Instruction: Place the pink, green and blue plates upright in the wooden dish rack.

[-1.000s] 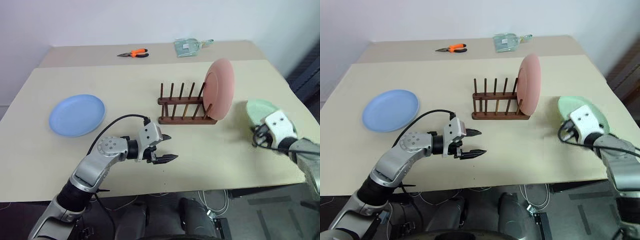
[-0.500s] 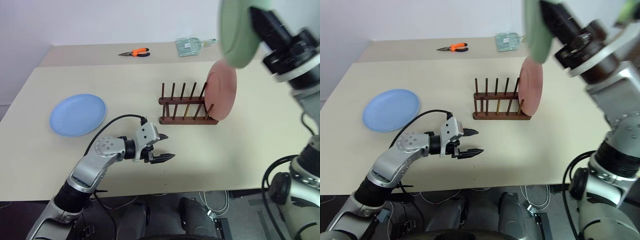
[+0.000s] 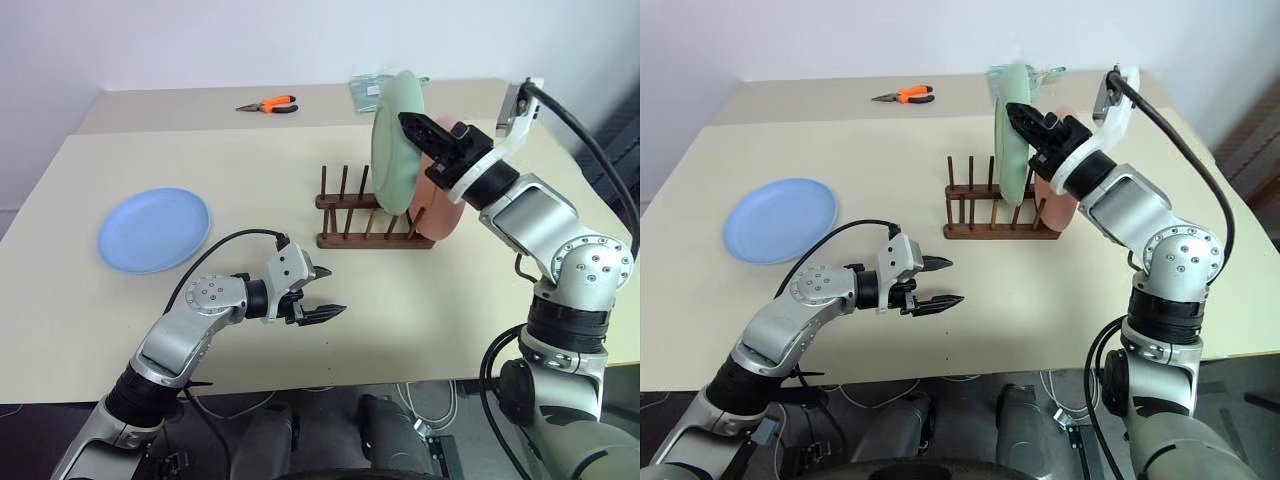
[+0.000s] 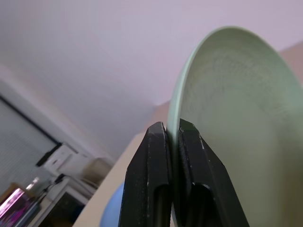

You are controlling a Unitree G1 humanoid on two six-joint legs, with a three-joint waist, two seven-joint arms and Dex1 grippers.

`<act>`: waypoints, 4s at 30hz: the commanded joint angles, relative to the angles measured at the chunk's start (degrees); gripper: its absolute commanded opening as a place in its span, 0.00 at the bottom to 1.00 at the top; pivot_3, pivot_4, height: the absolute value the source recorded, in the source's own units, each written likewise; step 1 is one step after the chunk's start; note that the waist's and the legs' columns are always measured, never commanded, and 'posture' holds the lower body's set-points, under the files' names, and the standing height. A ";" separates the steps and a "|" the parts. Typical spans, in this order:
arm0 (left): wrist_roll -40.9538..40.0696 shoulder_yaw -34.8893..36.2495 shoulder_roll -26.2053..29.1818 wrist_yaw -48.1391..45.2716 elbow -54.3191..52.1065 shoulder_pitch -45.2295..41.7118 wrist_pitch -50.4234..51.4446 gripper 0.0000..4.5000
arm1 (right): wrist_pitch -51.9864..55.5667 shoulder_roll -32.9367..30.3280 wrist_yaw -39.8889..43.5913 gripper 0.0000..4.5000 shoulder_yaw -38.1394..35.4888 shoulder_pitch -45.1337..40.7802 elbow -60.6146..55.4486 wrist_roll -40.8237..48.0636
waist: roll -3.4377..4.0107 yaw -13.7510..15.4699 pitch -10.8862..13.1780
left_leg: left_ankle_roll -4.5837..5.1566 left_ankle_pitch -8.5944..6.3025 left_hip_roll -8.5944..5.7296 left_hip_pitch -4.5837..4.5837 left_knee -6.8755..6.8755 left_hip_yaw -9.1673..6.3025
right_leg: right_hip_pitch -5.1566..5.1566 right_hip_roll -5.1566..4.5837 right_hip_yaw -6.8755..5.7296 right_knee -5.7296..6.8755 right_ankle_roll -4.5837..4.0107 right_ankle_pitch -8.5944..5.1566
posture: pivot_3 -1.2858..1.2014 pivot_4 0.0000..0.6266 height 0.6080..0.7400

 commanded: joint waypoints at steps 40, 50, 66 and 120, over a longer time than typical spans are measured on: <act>-6.16 61.32 -11.38 53.85 17.94 -9.83 28.18 0.14 | -21.75 -14.05 52.82 1.00 23.23 4.84 -14.83 -52.03 | -0.57 0.40 -0.08 | -0.32 0.13 -0.05 0.01 -0.04 -0.26 | 0.01 -0.04 -0.22 0.09 0.47 -0.02 | 0.52 0.24 1.00; -19.31 47.63 -12.59 40.51 2.96 -20.97 22.16 0.00 | -34.78 -12.83 52.11 1.00 36.58 -1.28 -10.38 -76.63 | -1.03 -0.31 0.11 | -0.40 0.17 -0.06 -0.06 -0.05 -0.19 | -0.02 -0.04 -0.24 0.02 0.45 0.01 | 0.52 0.24 1.00; -25.49 41.76 -9.74 42.08 -1.66 -21.52 29.39 0.00 | -53.25 -7.64 49.60 0.06 40.68 -9.15 8.64 -97.76 | -0.96 -1.09 0.10 | -0.48 0.23 -0.03 -0.03 -0.16 -0.20 | -0.10 0.07 -0.12 0.07 0.21 0.15 | 0.52 0.24 1.00; 1.27 14.04 1.25 14.22 -0.66 9.32 -7.45 0.68 | 14.07 21.75 -15.13 0.09 0.24 -10.19 -6.95 -13.69 | -0.65 -1.33 -0.11 | -0.74 0.47 0.20 -0.03 -0.91 -0.22 | -0.77 0.45 0.11 0.08 -0.31 0.44 | 0.52 0.24 1.00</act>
